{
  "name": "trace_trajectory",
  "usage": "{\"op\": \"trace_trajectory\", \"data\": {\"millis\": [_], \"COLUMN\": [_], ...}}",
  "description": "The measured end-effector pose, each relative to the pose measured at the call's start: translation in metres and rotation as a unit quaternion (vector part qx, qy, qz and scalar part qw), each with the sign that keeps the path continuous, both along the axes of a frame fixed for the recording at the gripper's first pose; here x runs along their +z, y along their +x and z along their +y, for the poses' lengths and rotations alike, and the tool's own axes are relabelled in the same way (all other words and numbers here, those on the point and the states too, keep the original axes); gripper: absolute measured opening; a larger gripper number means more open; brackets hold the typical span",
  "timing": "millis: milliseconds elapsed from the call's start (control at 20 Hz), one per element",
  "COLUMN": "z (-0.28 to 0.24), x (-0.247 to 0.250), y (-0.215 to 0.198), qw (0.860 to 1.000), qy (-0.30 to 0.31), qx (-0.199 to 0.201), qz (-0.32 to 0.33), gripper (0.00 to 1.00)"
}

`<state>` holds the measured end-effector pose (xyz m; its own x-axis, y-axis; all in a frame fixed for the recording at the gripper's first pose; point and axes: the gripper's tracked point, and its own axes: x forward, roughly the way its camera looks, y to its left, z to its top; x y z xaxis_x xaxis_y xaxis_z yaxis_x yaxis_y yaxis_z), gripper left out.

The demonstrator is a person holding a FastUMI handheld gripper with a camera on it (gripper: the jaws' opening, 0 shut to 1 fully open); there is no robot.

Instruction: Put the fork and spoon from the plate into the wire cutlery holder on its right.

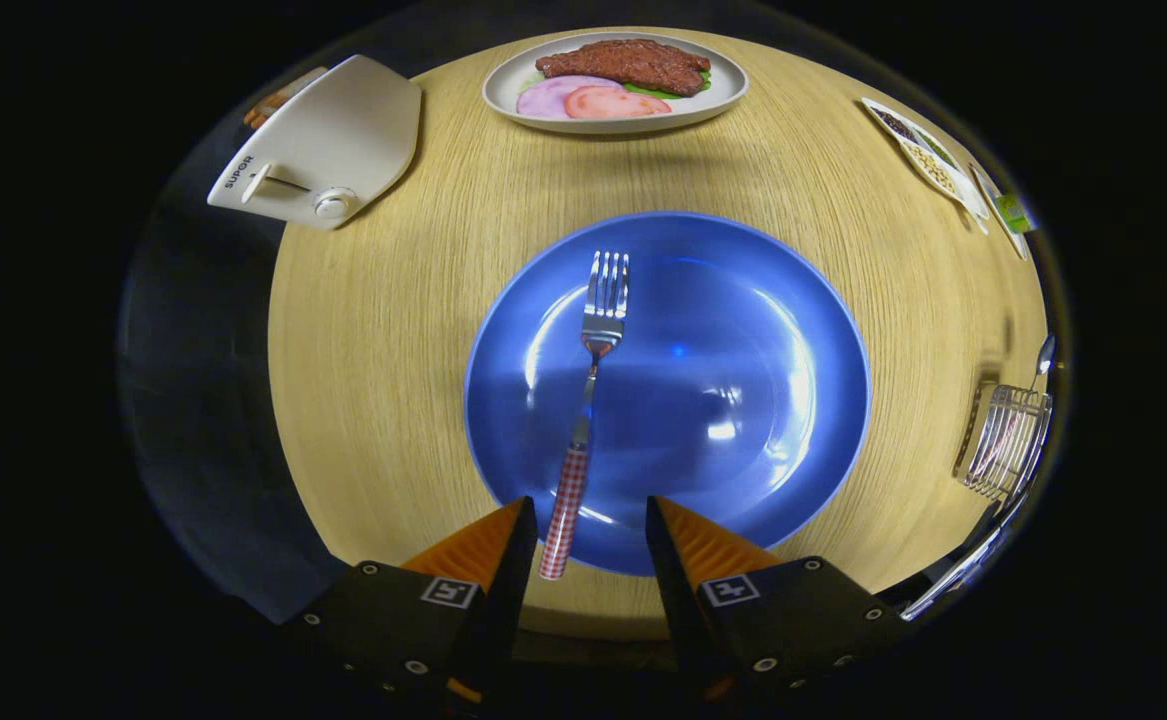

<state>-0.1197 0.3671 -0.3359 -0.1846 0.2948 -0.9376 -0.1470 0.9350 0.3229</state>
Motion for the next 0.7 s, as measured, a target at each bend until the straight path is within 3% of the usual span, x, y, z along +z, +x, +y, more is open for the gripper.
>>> {"op": "trace_trajectory", "data": {"millis": [150,500,700], "z": [-0.003,-0.013,-0.017], "x": [-0.007,-0.018,-0.014], "y": [-0.008,-0.028,-0.023], "qw": [1.000,0.998,0.998], "qy": [-0.019,-0.037,-0.023], "qx": [0.003,0.051,0.053], "qz": [-0.003,-0.005,-0.015], "gripper": [0.52,0.20,0.10]}}
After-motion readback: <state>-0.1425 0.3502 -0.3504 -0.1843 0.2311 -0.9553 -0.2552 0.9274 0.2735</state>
